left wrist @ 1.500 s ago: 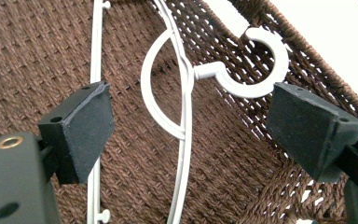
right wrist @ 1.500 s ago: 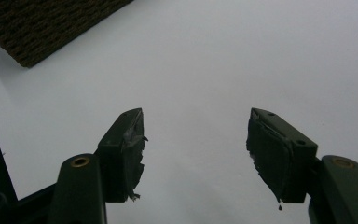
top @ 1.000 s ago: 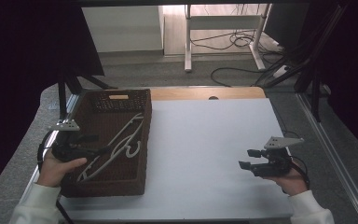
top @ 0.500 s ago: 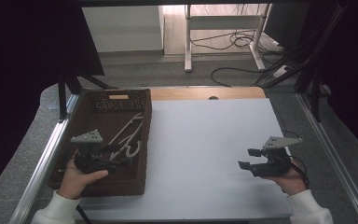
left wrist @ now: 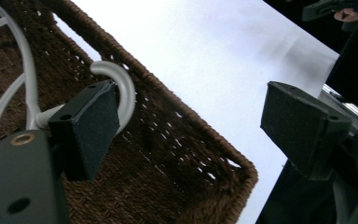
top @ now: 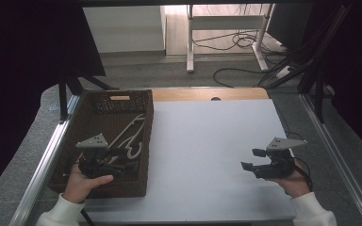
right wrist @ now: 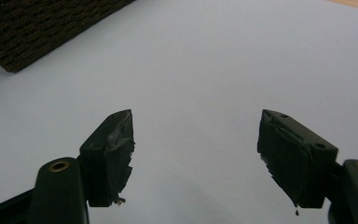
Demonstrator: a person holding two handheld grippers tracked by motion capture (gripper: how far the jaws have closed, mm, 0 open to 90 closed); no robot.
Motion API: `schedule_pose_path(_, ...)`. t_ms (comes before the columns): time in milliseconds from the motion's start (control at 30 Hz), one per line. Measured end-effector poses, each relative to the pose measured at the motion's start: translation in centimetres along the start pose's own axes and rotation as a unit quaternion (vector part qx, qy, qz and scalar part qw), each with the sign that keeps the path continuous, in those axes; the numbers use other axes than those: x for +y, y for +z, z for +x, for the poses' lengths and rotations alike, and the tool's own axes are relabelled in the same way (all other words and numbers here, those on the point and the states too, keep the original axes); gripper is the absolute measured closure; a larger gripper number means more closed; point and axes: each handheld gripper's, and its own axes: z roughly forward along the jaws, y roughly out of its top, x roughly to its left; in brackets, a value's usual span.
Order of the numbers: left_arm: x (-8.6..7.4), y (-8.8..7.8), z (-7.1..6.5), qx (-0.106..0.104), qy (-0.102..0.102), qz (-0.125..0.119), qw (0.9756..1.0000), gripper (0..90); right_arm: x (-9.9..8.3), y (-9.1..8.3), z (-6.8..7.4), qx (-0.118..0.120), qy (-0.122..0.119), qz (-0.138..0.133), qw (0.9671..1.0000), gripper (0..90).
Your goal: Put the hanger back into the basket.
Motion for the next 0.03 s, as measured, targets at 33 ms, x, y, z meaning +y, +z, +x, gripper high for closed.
schedule_pose_path(33,-0.05,-0.03,-0.05,-0.001,0.001,0.0,1.0,18.5,0.03,-0.01,0.0,-0.001,-0.001,-0.002,1.0,26.1)
